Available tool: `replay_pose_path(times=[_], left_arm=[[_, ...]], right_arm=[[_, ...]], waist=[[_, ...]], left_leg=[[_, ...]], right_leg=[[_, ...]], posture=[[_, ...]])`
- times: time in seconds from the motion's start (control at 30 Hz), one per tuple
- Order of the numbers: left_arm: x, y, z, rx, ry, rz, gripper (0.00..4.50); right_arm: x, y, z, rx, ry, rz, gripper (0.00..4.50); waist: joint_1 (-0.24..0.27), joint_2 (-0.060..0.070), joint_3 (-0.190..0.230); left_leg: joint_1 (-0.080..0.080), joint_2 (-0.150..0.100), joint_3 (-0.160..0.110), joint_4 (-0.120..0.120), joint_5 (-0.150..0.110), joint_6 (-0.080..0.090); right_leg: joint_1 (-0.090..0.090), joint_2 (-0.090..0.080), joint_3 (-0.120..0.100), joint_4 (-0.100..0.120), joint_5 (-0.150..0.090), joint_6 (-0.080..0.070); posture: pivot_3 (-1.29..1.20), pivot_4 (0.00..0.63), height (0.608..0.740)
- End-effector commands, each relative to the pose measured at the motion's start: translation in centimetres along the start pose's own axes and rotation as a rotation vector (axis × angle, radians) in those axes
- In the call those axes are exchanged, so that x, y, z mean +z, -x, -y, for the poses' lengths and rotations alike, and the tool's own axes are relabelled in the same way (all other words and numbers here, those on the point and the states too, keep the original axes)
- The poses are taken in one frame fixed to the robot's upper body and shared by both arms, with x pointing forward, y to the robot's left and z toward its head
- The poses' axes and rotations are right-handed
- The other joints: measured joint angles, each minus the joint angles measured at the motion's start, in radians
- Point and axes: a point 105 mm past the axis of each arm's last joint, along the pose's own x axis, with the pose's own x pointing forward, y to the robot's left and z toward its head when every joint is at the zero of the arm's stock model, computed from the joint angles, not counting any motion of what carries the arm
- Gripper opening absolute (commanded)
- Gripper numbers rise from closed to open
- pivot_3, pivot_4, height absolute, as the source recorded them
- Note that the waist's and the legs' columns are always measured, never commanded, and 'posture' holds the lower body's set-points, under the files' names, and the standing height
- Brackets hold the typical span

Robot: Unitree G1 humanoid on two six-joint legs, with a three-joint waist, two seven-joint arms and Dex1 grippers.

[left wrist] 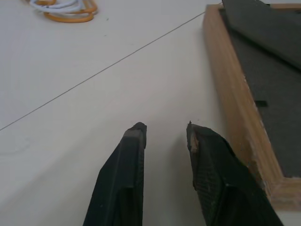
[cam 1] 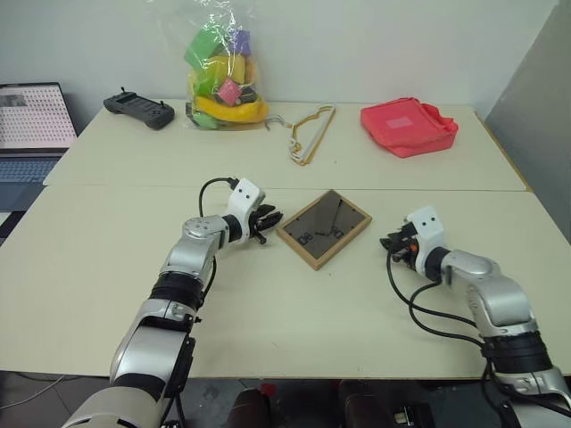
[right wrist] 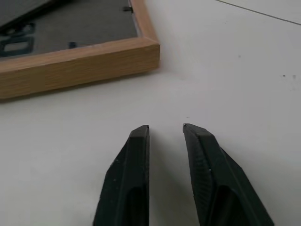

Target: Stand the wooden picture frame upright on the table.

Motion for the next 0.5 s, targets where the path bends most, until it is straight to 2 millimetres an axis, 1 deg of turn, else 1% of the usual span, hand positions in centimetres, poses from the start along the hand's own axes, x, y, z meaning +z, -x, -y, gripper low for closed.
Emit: replay_pose_path(times=[0.03, 0.1, 0.2, 0.3, 0.4, 0.5], left_arm=[[1.0, -0.5, 0.5, -0.016, -0.042, 0.031, 0.51], [1.0, -0.7, 1.3, -0.055, -0.028, 0.032, 0.02], [0.7, -0.4, 3.0, -0.138, -0.035, 0.011, 0.02], [0.2, 0.5, 4.4, -0.187, -0.037, -0.009, 0.02], [-0.2, 2.0, 5.6, -0.206, -0.014, -0.025, 0.02], [-0.8, 3.0, 6.4, -0.216, -0.005, -0.051, 0.02]], right_arm=[[1.6, -1.4, -0.7, -0.008, 0.031, 0.046, 0.05], [1.8, -2.2, -1.2, -0.004, 0.030, 0.047, 0.00], [2.6, -3.4, -2.5, 0.040, 0.014, 0.076, 0.00], [3.5, -4.3, -4.0, 0.102, 0.009, 0.100, 0.00], [4.2, -4.6, -5.2, 0.159, 0.020, 0.115, 0.00], [4.4, -4.5, -6.6, 0.225, 0.022, 0.124, 0.00]], waist=[[0.000, 0.000, 0.000], [0.001, 0.000, 0.000], [0.000, 0.000, 0.000], [-0.006, 0.000, 0.000], [-0.012, 0.001, 0.000], [-0.012, 0.001, 0.000]], left_leg=[[0.000, 0.000, 0.000, 0.000, 0.000, 0.000], [0.000, 0.000, 0.000, 0.000, 0.000, 0.000], [0.000, 0.000, 0.000, 0.000, 0.000, 0.000], [0.001, 0.000, 0.000, -0.001, 0.000, -0.001], [0.001, 0.001, 0.000, -0.001, 0.001, -0.001], [0.001, 0.001, 0.000, -0.001, 0.000, -0.001]], right_leg=[[0.000, 0.000, 0.000, 0.000, 0.000, 0.000], [0.000, 0.000, 0.000, 0.000, 0.000, 0.000], [0.000, 0.000, 0.000, 0.000, 0.000, 0.000], [0.000, 0.000, 0.000, 0.000, 0.000, 0.000], [0.000, 0.000, 0.000, 0.000, 0.000, 0.000], [0.000, 0.000, 0.000, 0.001, 0.000, 0.000]], posture=[[0.00, 0.150, 0.740], [0.00, 0.150, 0.740], [0.00, 0.150, 0.740], [0.00, 0.150, 0.740], [0.00, 0.150, 0.740], [0.00, 0.150, 0.740]])
